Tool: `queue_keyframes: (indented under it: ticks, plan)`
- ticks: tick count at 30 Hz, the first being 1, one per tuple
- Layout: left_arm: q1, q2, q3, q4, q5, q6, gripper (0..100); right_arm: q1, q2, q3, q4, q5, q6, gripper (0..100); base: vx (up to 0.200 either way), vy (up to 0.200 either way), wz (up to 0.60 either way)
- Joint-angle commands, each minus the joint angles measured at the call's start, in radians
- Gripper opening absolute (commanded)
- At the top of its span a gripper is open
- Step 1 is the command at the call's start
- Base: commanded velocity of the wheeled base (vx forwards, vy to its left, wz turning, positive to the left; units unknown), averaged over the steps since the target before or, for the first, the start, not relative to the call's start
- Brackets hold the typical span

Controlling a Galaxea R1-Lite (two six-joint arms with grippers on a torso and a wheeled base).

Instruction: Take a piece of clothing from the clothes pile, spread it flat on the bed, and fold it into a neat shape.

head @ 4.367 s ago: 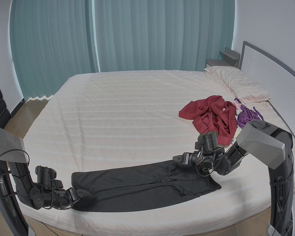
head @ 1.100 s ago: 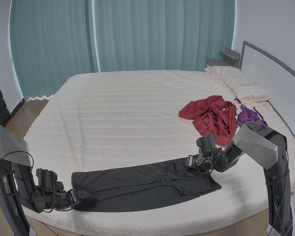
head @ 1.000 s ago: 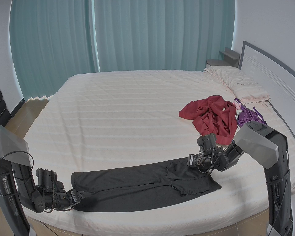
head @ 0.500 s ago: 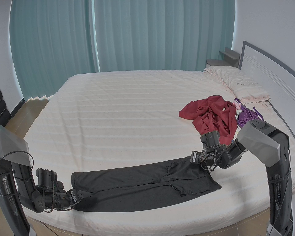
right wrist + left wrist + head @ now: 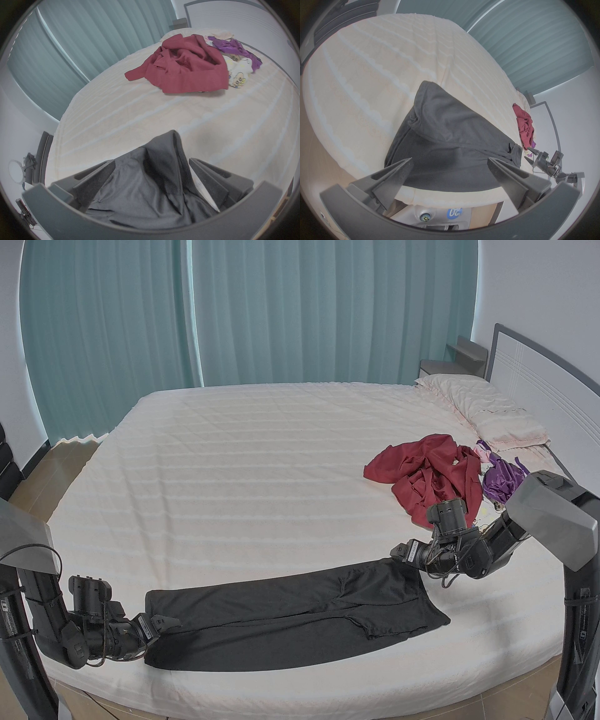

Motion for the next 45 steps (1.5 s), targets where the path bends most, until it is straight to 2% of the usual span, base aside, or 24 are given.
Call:
queue_keyframes:
  ticks: [1, 2, 5, 7, 12, 14, 15, 18, 24, 34, 45]
  plan:
    - [0.029, -0.034, -0.024, -0.001, 0.025, 0.0, 100, -0.003, -0.149, 0.165, -0.022, -0.004, 0.048, 100, 0.0, 0.0, 0.0]
    - [0.03, -0.034, -0.028, -0.001, 0.036, 0.0, 100, -0.002, -0.156, 0.182, -0.032, -0.006, 0.05, 100, 0.0, 0.0, 0.0]
    - [0.026, -0.024, -0.071, 0.007, 0.177, 0.029, 100, -0.002, -0.188, 0.329, -0.193, -0.003, 0.058, 100, 0.0, 0.0, 0.0]
    - [0.026, -0.001, -0.09, 0.016, 0.226, 0.07, 100, -0.002, -0.189, 0.412, -0.296, -0.003, 0.061, 100, 0.0, 0.0, 0.0]
    - [0.023, 0.053, -0.131, 0.015, 0.238, 0.127, 100, 0.0, -0.179, 0.552, -0.476, 0.005, 0.061, 100, 0.0, 0.0, 0.0]
    - [0.018, 0.059, -0.143, 0.021, 0.243, 0.139, 100, 0.0, -0.174, 0.567, -0.497, 0.007, 0.061, 100, 0.0, 0.0, 0.0]
    - [0.016, 0.079, -0.154, 0.031, 0.258, 0.179, 100, 0.0, -0.165, 0.587, -0.526, 0.008, 0.061, 100, 0.0, 0.0, 0.0]
    - [0.013, 0.116, -0.177, 0.028, 0.275, 0.213, 100, 0.0, -0.159, 0.602, -0.54, 0.008, 0.061, 100, 0.0, 0.0, 0.0]
    - [0.001, 0.144, -0.191, 0.031, 0.264, 0.208, 100, 0.0, -0.16, 0.616, -0.549, 0.008, 0.062, 100, 0.0, 0.0, 0.0]
    - [-0.023, 0.222, -0.254, 0.022, 0.269, 0.213, 100, 0.009, -0.16, 0.667, -0.646, 0.008, 0.061, 100, 0.0, 0.0, 0.0]
    - [-0.025, 0.23, -0.249, 0.019, 0.264, 0.259, 100, 0.012, -0.165, 0.673, -0.649, 0.008, 0.061, 100, 0.0, 0.0, 0.0]
